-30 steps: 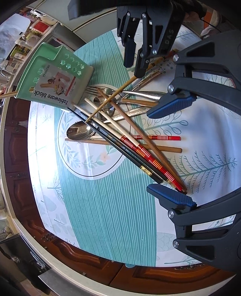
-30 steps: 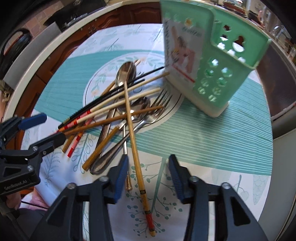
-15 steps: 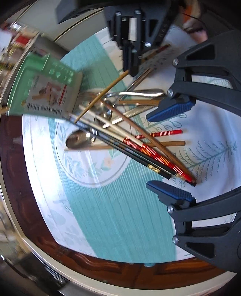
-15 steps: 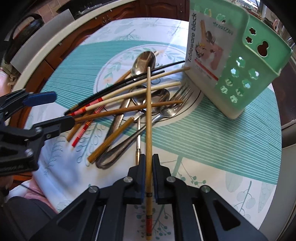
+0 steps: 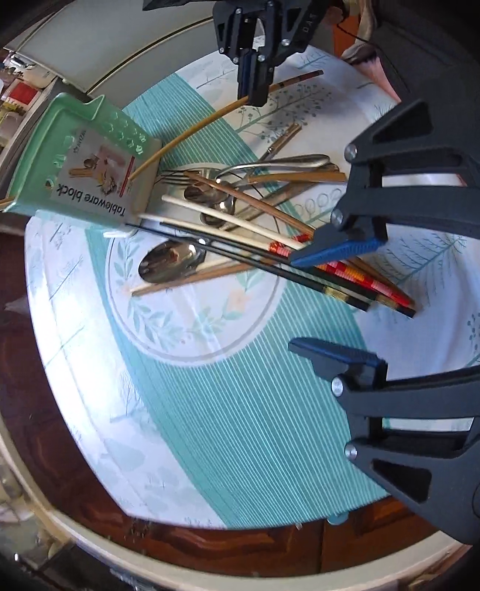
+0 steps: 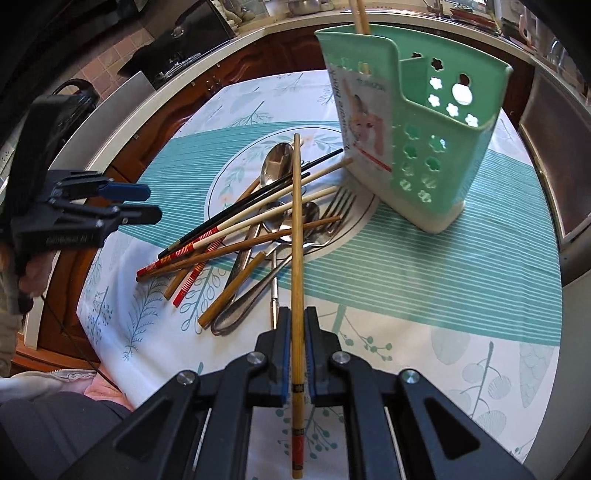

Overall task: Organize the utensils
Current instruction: 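Grasp a black chopstick with the left tool while the right tool holds its chopstick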

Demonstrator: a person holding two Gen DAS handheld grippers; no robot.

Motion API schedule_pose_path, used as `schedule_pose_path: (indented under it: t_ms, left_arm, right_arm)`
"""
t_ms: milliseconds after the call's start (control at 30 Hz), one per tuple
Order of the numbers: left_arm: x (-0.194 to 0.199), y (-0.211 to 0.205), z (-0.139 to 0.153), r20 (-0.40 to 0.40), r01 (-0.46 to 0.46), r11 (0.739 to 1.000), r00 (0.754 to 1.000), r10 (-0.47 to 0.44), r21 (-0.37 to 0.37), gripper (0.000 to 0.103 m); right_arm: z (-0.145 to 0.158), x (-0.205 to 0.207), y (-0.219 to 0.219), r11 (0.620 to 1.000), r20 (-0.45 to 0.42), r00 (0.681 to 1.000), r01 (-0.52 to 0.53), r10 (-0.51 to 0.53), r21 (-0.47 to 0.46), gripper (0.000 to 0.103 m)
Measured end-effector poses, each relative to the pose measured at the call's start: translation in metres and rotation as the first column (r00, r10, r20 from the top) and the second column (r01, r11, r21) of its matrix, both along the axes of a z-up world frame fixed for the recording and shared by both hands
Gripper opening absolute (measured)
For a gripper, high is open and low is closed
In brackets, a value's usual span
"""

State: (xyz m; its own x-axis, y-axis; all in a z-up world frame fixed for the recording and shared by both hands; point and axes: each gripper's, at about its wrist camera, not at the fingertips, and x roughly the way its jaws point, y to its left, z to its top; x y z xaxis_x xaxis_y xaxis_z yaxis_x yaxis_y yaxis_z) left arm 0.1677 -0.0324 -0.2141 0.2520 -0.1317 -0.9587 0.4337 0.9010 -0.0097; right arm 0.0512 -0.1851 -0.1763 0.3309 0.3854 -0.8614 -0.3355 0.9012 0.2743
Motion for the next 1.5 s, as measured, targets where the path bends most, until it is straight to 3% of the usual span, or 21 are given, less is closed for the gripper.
schedule_pose_path:
  t_ms: [167,333,733,1033,1500]
  left_arm:
    - [0.019,-0.015,-0.016,-0.047,0.066,0.998,0.997,-0.065,0.022,0.019]
    - [0.031,-0.025,-0.020,-0.053,0.095,0.995,0.994,-0.095,-0.006,0.019]
    - [0.048,-0.059,-0.039,-0.064,0.215,0.972,0.976,-0.210,0.091,0.015]
    - [0.036,-0.075,-0.034,-0.076,0.278,0.952,0.960,-0.270,0.125,0.015]
    - [0.031,-0.086,-0.046,-0.121,0.307,0.936,0.949,-0.290,0.169,0.015]
  right_arm:
    - [0.000,0.000,-0.001,1.000,-0.001,1.000,0.005,-0.005,0.004,0.007]
    - [-0.001,0.000,-0.001,1.000,-0.003,1.000,0.008,-0.008,0.007,0.007]
    - [-0.004,0.000,0.000,1.000,-0.010,1.000,0.006,-0.006,0.011,0.007]
    - [-0.009,0.003,0.001,1.000,-0.027,1.000,0.008,-0.007,0.014,0.007]
    - [-0.015,0.006,0.002,1.000,-0.044,0.999,0.005,-0.005,0.012,0.007]
